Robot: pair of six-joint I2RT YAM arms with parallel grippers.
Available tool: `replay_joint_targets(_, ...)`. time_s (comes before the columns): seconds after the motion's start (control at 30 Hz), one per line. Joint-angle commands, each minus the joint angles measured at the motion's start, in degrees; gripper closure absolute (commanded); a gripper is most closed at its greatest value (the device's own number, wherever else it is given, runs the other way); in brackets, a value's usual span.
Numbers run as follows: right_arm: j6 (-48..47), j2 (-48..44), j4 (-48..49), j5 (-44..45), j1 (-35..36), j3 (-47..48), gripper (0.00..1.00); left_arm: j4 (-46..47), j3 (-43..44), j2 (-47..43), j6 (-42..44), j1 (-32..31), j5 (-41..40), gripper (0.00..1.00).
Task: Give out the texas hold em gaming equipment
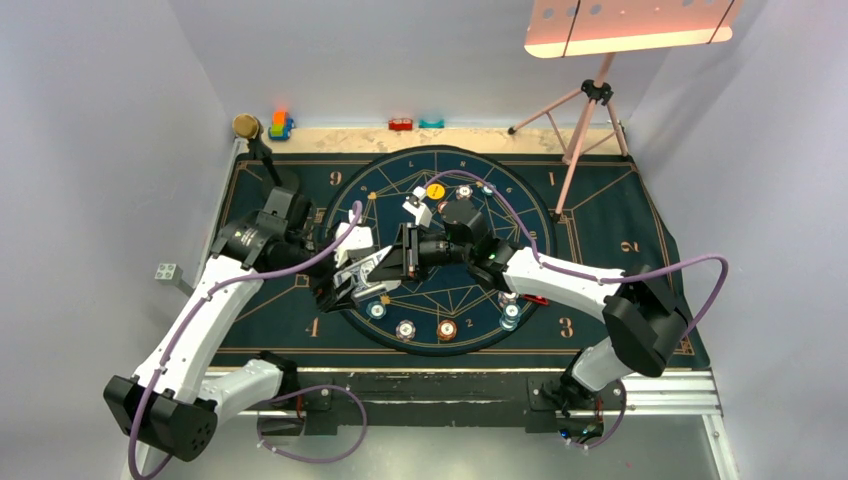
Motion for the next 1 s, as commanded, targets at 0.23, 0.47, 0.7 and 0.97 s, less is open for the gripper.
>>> replay_joint_targets(0.23,0.3,-1.6,1.9,1.4,0.1,3.0,0.8,3.6,-2.2,-1.7,1.7,-1.0,-1.8,0.16)
replay_joint_targets(0.47,0.4,-1.6,1.2,1.7,0.1,2.9,0.79,5.8,-3.0,-2.5,0.6,-1.3,-1.9,0.33)
replay_joint_targets(0.7,-0.9,-1.9,-1.2,1.4,0.1,3.2,0.57,6.0,-4.5,-3.7,0.6,-1.3,-1.5,0.54)
replay_joint_targets(0.97,-3.1,-4.1,-4.8,1.8,-1.7,2.2,0.46,5.0,-5.2,-4.0,-0.4,-1.3,1.2,0.74)
